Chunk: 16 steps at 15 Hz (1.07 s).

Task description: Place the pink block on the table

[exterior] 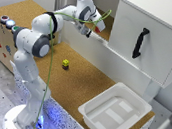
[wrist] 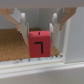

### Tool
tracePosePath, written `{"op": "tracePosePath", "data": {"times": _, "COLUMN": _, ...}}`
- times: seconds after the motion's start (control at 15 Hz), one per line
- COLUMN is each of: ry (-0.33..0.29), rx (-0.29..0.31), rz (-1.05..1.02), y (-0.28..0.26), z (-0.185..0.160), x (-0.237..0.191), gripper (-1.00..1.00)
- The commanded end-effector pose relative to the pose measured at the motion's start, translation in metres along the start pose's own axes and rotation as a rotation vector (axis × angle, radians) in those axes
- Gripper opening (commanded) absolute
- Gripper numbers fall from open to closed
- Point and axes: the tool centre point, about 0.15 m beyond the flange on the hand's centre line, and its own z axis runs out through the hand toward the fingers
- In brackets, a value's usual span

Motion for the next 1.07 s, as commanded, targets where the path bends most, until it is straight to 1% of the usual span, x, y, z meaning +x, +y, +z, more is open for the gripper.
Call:
{"op": "tracePosePath", "data": {"times": 0.0, "ry": 0.012, "rx": 0.197, "rz": -0.116, "y": 0.051, "z": -0.002, "x": -0.054, "gripper": -1.0}}
{"op": "tracePosePath", "data": {"times": 0.2, "ry": -0.024, "rx": 0.254, "rz": -0.195, "y": 0.069, "z": -0.003, "x": -0.082, "gripper": -1.0}}
{"op": "tracePosePath", "data": {"times": 0.53, "ry": -0.038, "rx": 0.306, "rz": -0.291, "y": 0.094, "z": -0.009, "x": -0.118, "gripper": -1.0}}
{"op": "tracePosePath", "data": {"times": 0.6, "ry": -0.03, "rx": 0.306, "rz": -0.307, "y": 0.097, "z": -0.01, "x": -0.123, "gripper": -1.0}}
{"op": "tracePosePath", "data": {"times": 0.67, "ry": -0.037, "rx": 0.308, "rz": -0.309, "y": 0.102, "z": -0.008, "x": -0.128, "gripper": -1.0}}
{"op": "tracePosePath", "data": {"times": 0.8, "ry": -0.038, "rx": 0.289, "rz": -0.326, "y": 0.113, "z": -0.002, "x": -0.139, "gripper": -1.0}}
{"op": "tracePosePath", "data": {"times": 0.87, "ry": -0.044, "rx": 0.28, "rz": -0.333, "y": 0.118, "z": 0.003, "x": -0.145, "gripper": -1.0}}
{"op": "tracePosePath", "data": {"times": 1.0, "ry": -0.077, "rx": 0.261, "rz": -0.342, "y": 0.126, "z": 0.017, "x": -0.159, "gripper": -1.0}}
